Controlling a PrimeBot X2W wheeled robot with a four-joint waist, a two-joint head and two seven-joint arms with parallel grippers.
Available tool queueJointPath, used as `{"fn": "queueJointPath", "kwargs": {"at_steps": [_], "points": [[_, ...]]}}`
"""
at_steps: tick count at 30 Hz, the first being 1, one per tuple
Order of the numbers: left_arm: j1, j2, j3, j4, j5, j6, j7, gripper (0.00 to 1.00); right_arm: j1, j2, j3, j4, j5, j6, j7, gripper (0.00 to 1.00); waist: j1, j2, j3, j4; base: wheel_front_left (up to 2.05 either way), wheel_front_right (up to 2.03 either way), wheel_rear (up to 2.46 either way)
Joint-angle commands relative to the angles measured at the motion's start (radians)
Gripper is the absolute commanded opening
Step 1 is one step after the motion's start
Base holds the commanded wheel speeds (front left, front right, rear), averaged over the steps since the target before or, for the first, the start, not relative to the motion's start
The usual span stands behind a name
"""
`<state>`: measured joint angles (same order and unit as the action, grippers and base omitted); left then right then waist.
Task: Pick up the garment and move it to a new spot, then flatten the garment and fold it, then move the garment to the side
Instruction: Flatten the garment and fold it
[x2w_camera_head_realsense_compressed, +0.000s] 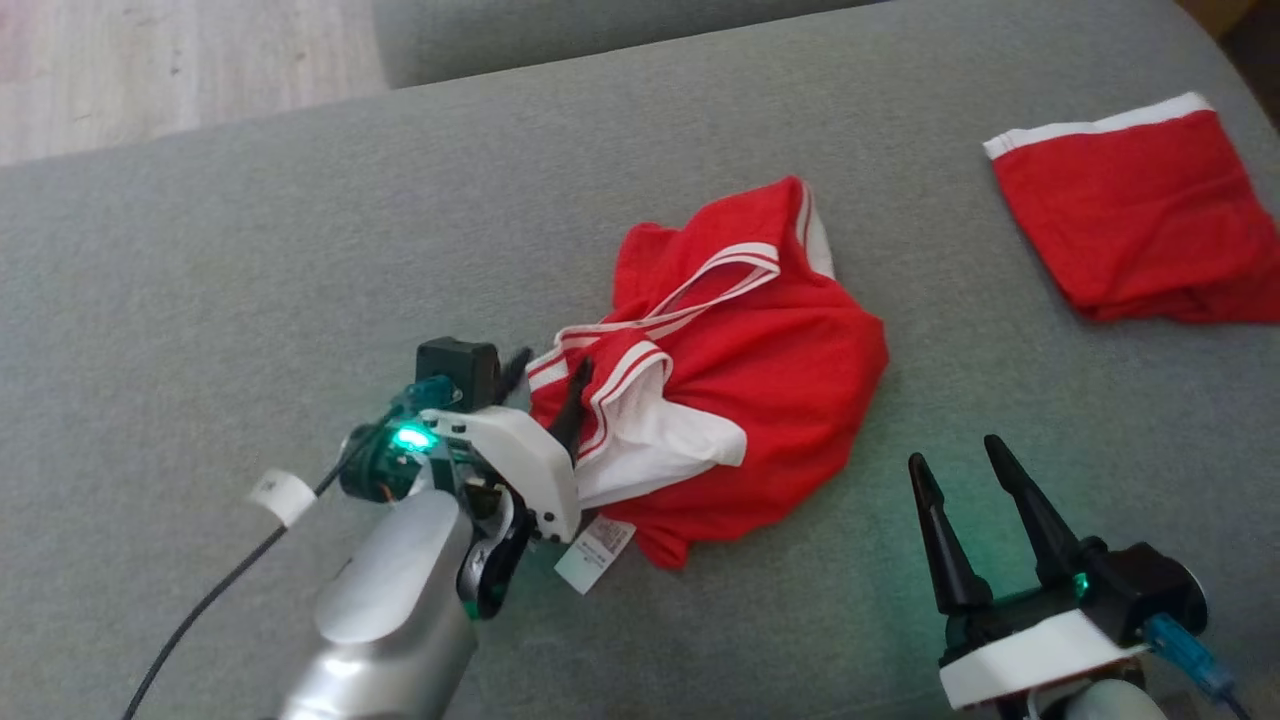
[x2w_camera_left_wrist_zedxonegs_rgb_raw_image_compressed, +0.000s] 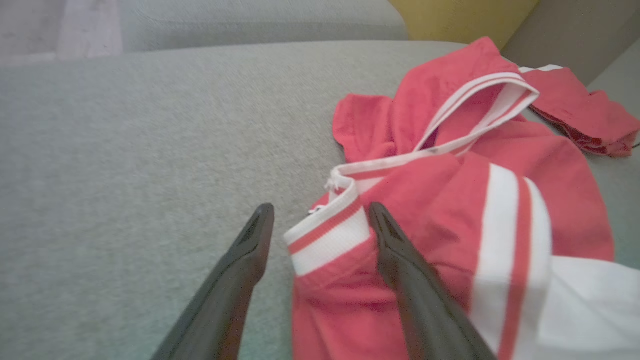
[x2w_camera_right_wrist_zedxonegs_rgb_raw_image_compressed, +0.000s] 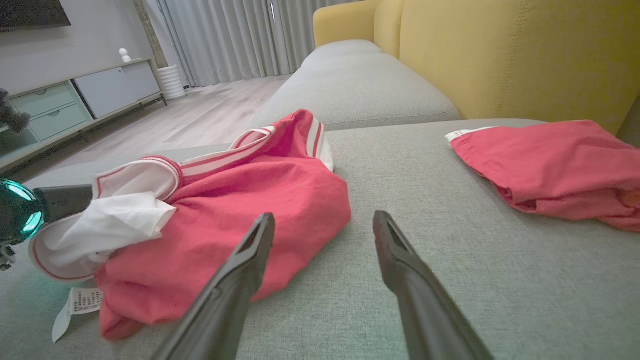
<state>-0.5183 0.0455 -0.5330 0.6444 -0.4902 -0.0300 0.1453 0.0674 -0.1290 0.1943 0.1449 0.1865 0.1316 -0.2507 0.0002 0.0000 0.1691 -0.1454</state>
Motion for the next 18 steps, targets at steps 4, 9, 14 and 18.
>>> {"fn": "queueJointPath", "kwargs": {"at_steps": [4,9,14,18], "points": [[-0.031,0.005,0.001,-0.050,-0.109,-0.029,0.030,0.00,-0.040,-0.001,0.022,-0.028,0.004,-0.001,-0.011,1.00,-0.0002,0.0000,-0.016,-0.031,0.00,0.00,0.00],[-0.053,0.005,-0.059,-0.173,-0.311,-0.055,0.017,0.00,-0.035,0.013,0.031,-0.018,0.004,-0.001,-0.011,1.00,-0.0002,0.0000,-0.045,-0.061,0.00,0.00,0.00],[-0.174,0.005,-0.145,-0.295,-0.457,-0.005,-0.054,0.00,-0.035,0.032,0.043,-0.011,0.009,-0.001,-0.011,1.00,-0.0002,0.0000,-0.078,-0.099,0.00,0.00,0.00],[-0.310,0.005,-0.175,-0.352,-0.585,0.048,-0.146,0.00,-0.026,0.048,0.050,-0.005,0.014,-0.001,-0.011,1.00,-0.0002,0.0000,-0.114,-0.125,0.00,0.00,0.00]]}}
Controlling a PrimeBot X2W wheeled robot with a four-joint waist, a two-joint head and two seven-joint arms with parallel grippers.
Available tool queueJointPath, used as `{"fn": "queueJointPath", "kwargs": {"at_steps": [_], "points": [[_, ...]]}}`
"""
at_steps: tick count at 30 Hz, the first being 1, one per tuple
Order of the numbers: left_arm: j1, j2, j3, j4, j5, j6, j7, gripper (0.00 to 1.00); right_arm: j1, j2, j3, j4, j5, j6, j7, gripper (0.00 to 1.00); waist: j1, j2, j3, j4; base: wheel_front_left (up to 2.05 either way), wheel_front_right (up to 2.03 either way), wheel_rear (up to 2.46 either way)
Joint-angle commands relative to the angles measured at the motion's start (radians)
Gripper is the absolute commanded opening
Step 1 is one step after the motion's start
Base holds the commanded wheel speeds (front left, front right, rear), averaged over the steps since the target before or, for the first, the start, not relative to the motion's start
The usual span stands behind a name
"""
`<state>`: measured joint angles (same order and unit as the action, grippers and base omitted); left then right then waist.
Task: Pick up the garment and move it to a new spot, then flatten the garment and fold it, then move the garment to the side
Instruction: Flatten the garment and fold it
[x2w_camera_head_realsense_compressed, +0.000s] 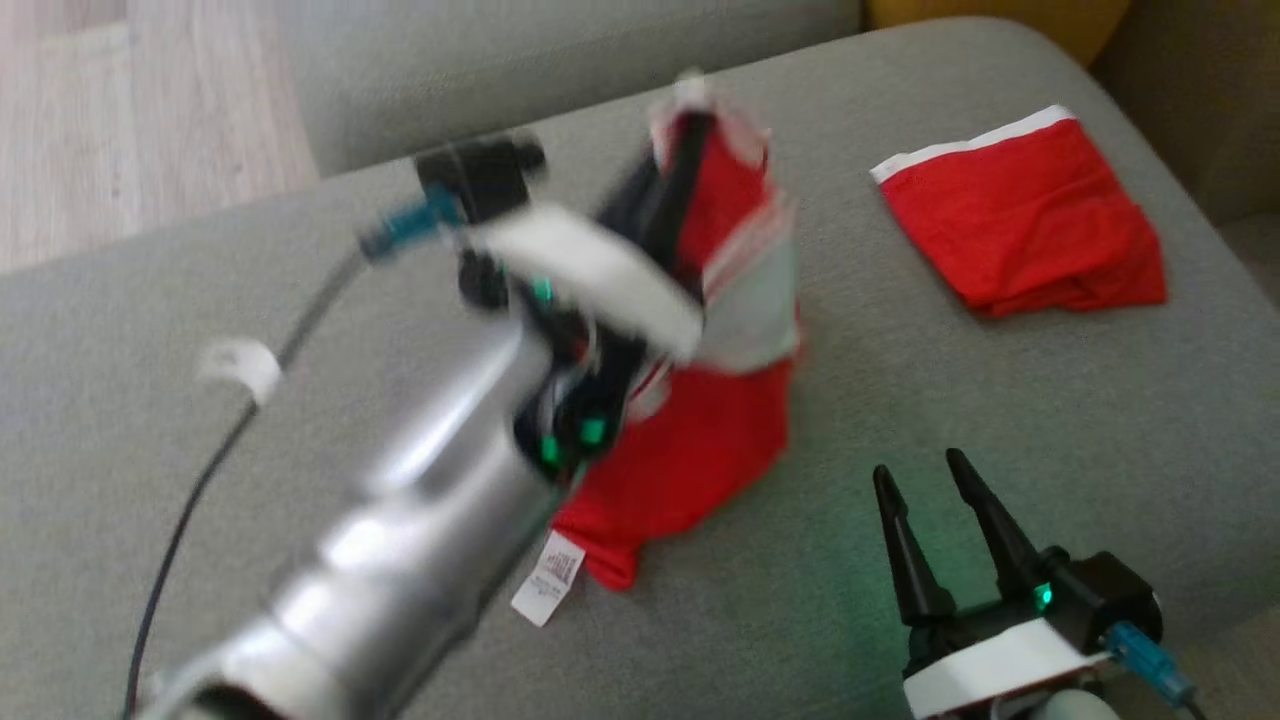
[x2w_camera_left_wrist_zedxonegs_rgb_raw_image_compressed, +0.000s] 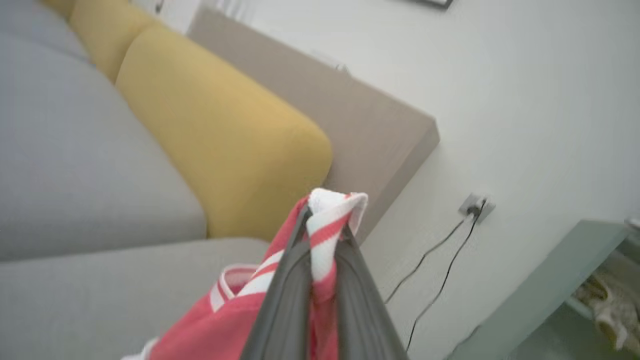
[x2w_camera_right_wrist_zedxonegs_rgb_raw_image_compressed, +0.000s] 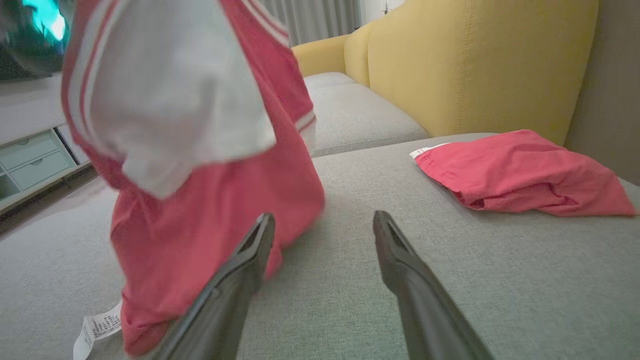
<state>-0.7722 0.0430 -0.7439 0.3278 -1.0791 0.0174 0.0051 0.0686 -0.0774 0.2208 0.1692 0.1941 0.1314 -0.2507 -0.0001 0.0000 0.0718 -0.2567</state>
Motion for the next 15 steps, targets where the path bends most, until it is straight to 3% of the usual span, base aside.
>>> {"fn": "queueJointPath", "kwargs": {"at_steps": [1,5,9,15], "points": [[-0.097,0.007,0.038,-0.037,-0.024,0.017,-0.038,0.00,-0.022,0.000,0.024,-0.027,0.007,-0.001,-0.011,1.00,0.0001,0.0000,-0.026,-0.018,0.00,0.00,0.00],[-0.265,0.007,0.097,0.006,-0.100,0.089,-0.216,0.00,-0.005,0.006,0.022,-0.022,0.006,-0.001,-0.011,1.00,0.0001,0.0000,-0.057,-0.022,0.00,0.00,0.00],[-0.348,0.007,0.181,0.065,-0.163,0.144,-0.263,0.00,0.004,0.009,0.010,-0.032,0.006,-0.001,-0.011,1.00,0.0001,0.0000,-0.067,0.001,0.00,0.00,0.00],[-0.198,0.013,0.300,0.132,-0.092,0.189,-0.266,0.00,0.012,0.004,-0.010,-0.048,-0.001,-0.001,-0.011,1.00,0.0001,0.0000,-0.053,0.070,0.00,0.00,0.00]]}}
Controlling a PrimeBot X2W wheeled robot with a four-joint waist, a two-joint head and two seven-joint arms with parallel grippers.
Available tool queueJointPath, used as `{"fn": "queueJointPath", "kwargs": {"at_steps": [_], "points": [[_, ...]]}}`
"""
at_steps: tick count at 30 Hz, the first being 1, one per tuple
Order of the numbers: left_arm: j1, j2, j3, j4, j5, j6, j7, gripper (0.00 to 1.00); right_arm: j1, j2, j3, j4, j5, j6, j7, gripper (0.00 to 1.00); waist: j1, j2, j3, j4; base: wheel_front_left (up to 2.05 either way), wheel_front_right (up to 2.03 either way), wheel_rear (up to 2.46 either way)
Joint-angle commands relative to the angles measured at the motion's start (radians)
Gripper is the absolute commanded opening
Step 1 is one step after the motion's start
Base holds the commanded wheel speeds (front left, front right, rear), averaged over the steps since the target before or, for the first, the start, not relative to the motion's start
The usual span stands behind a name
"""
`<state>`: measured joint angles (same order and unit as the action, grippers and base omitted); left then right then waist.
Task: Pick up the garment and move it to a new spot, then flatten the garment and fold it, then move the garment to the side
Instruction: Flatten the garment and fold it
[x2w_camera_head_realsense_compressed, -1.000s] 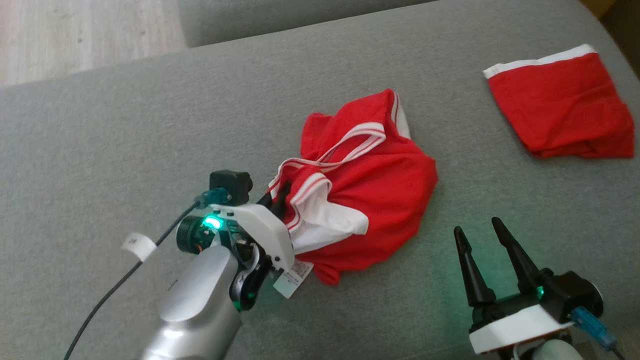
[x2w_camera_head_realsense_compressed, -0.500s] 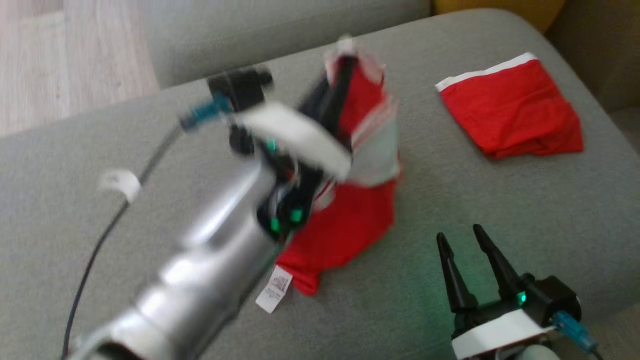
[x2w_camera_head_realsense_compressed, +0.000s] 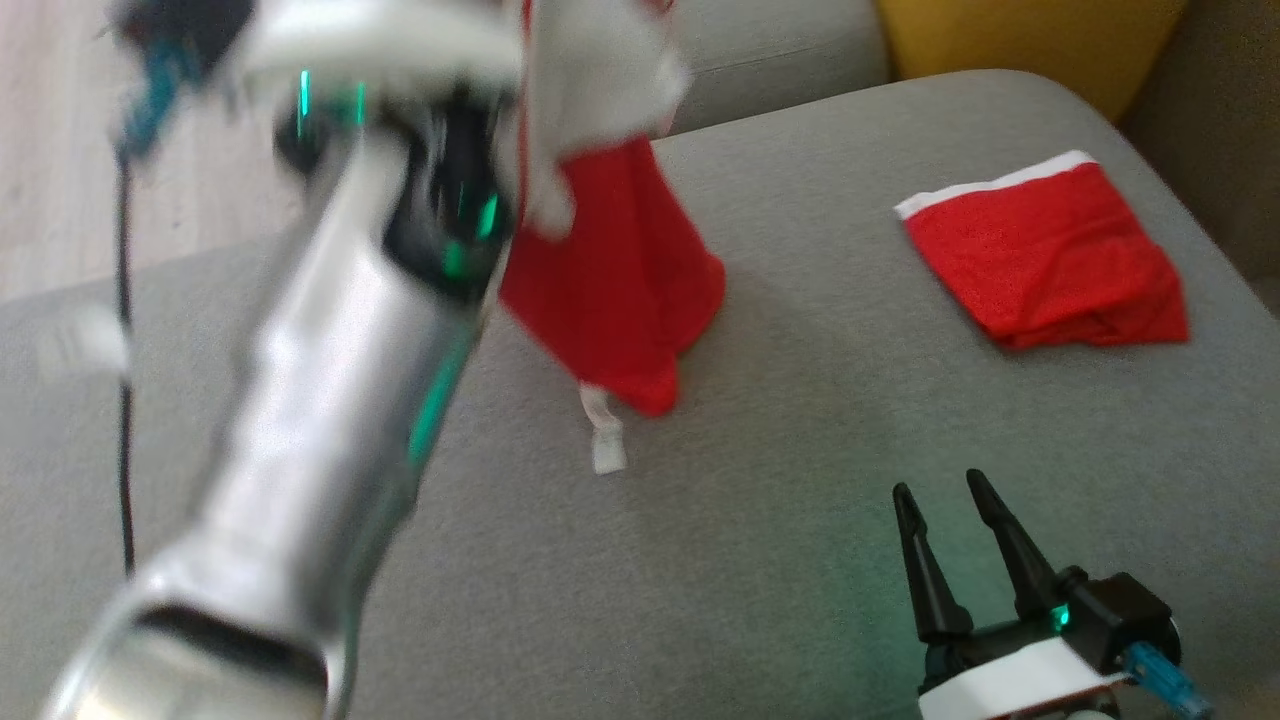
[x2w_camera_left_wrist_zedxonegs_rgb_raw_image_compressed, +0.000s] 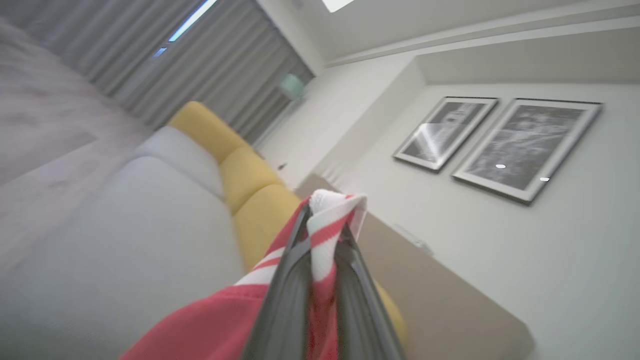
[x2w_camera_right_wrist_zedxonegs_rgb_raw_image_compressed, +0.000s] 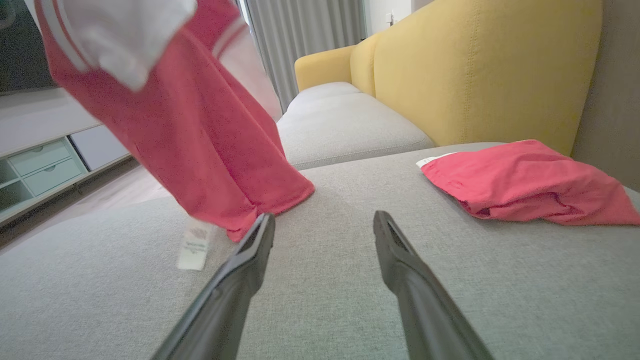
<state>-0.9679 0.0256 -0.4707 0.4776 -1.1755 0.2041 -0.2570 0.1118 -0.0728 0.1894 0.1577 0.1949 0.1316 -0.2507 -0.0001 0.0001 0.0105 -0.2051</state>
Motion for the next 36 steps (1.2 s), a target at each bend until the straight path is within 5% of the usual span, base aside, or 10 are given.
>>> {"fn": "queueJointPath", "kwargs": {"at_steps": [1,7,12,20,21,22,30,36], "points": [[0.052,0.037,0.050,-0.013,0.014,0.004,-0.004,0.00,-0.031,0.000,0.019,-0.038,-0.003,-0.001,-0.011,1.00,0.0001,-0.0001,0.012,0.028,0.00,0.00,0.00],[0.447,0.078,0.287,-0.040,0.109,0.016,-0.005,0.00,-0.027,0.001,0.002,-0.045,-0.008,-0.001,-0.011,1.00,0.0001,-0.0001,0.036,0.083,0.00,0.00,0.00],[0.712,0.041,0.498,-0.104,0.218,-0.036,-0.005,0.00,-0.014,-0.001,-0.007,-0.045,-0.010,-0.001,-0.011,1.00,0.0001,-0.0001,0.054,0.130,0.00,0.00,0.00],[0.831,0.025,0.549,-0.173,0.316,-0.110,-0.005,0.00,-0.010,-0.015,-0.001,-0.040,-0.012,-0.001,-0.011,1.00,0.0001,-0.0001,0.061,0.188,0.00,0.00,0.00],[0.836,0.025,0.545,-0.186,0.331,-0.113,-0.005,0.25,-0.012,-0.016,-0.001,-0.038,-0.012,-0.001,-0.011,1.00,0.0001,-0.0001,0.061,0.194,0.00,0.00,0.00],[0.842,0.025,0.541,-0.201,0.355,-0.115,-0.005,0.95,-0.013,-0.017,-0.001,-0.036,-0.012,-0.001,-0.011,1.00,0.0001,-0.0001,0.061,0.199,0.00,0.00,0.00],[0.956,0.025,0.461,-0.334,0.673,-0.095,-0.005,1.00,-0.011,-0.021,0.007,-0.029,-0.009,-0.001,-0.011,1.00,0.0001,-0.0001,0.053,0.215,0.00,0.00,0.00],[1.092,0.025,0.303,-0.319,0.760,-0.055,-0.005,1.00,-0.002,-0.021,0.009,-0.026,-0.008,-0.001,-0.011,1.00,0.0001,-0.0001,0.046,0.219,0.00,0.00,0.00]]}}
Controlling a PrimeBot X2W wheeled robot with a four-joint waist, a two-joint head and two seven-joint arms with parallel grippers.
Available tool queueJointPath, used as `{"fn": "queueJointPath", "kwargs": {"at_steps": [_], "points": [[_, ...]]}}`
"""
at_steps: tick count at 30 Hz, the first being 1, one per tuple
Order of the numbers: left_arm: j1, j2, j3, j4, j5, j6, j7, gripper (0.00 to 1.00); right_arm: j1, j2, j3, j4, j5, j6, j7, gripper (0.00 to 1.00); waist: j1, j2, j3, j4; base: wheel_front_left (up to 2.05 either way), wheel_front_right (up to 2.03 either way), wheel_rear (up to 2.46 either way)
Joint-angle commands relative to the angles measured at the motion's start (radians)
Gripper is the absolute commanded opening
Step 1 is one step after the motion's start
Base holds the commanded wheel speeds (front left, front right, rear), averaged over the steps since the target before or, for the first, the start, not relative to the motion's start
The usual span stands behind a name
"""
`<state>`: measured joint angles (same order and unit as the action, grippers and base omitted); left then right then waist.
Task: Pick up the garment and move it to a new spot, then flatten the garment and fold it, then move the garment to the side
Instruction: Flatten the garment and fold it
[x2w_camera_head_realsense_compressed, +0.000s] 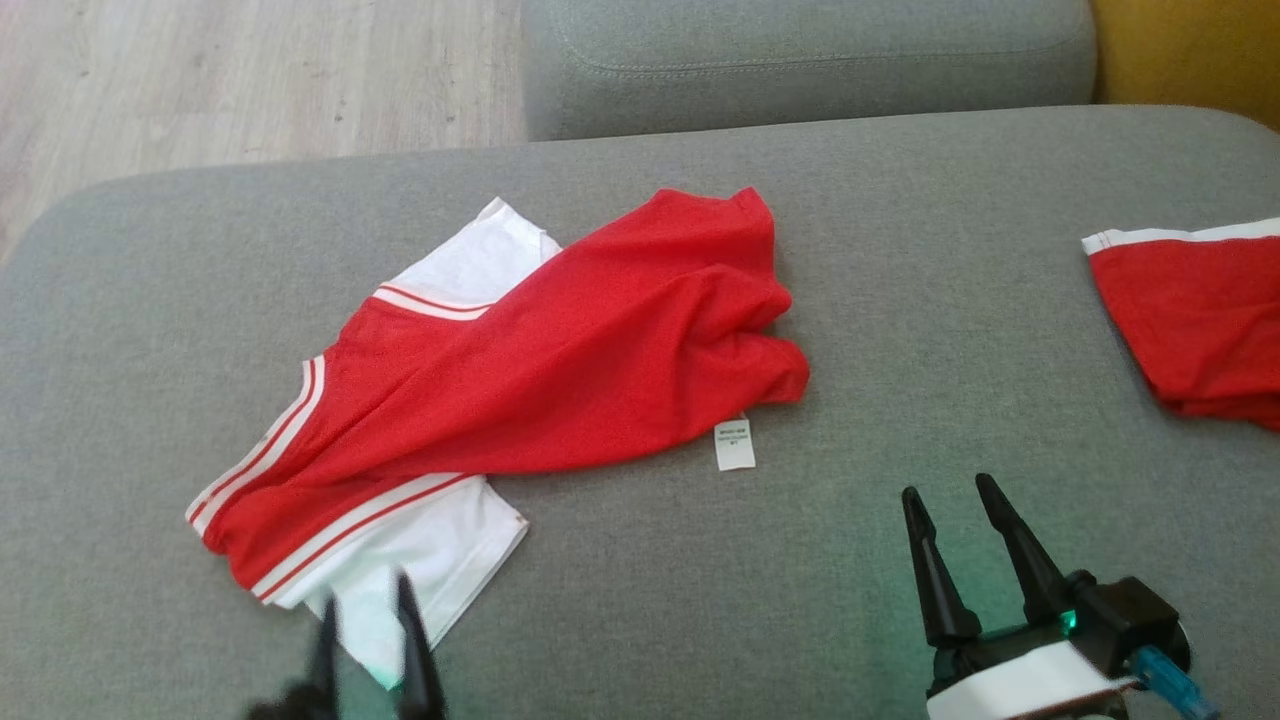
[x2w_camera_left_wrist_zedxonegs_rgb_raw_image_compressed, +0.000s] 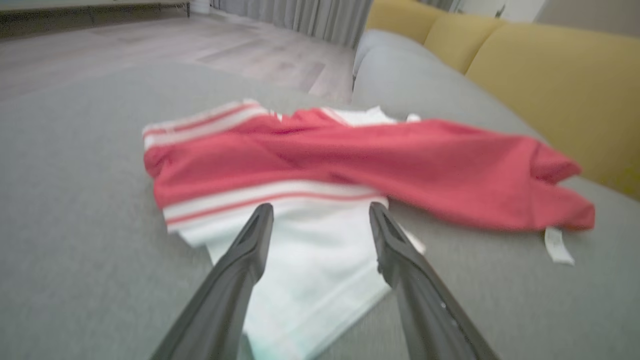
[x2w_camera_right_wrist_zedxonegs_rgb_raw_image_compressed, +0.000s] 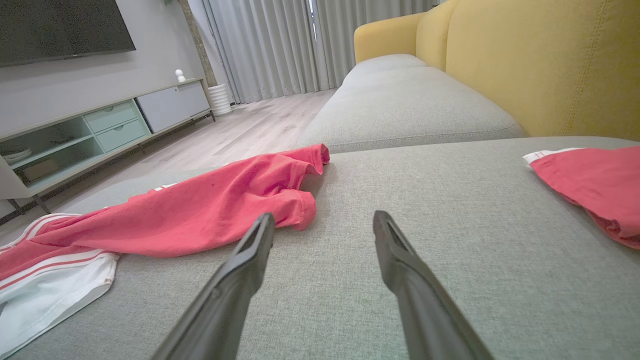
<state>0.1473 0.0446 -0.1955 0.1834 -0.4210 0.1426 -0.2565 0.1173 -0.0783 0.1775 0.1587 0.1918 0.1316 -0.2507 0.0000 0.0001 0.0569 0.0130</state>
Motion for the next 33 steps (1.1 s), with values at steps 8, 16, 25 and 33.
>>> {"fn": "queueJointPath", "kwargs": {"at_steps": [8,16,25,33], "points": [[-0.029,0.006,-0.057,0.173,-0.067,0.070,-0.005,1.00,-0.010,-0.019,0.028,-0.024,-0.003,-0.001,-0.011,1.00,0.0000,-0.0001,-0.002,0.007,0.00,0.00,0.00],[-0.085,0.006,-0.123,0.356,-0.203,0.055,0.018,1.00,-0.005,-0.030,0.033,-0.023,0.001,-0.001,-0.011,1.00,0.0000,-0.0001,-0.011,0.001,0.00,0.00,0.00],[-0.129,0.010,-0.140,0.363,-0.211,-0.001,-0.001,0.00,0.009,-0.029,0.033,-0.024,-0.002,-0.001,-0.011,1.00,0.0000,-0.0001,-0.028,0.037,0.00,0.00,0.00],[-0.109,0.038,0.148,-0.043,-0.084,0.029,-0.005,0.00,-0.046,-0.039,0.063,0.049,0.024,-0.001,-0.011,1.00,0.0000,-0.0001,-0.015,0.122,0.00,0.00,0.00]]}}
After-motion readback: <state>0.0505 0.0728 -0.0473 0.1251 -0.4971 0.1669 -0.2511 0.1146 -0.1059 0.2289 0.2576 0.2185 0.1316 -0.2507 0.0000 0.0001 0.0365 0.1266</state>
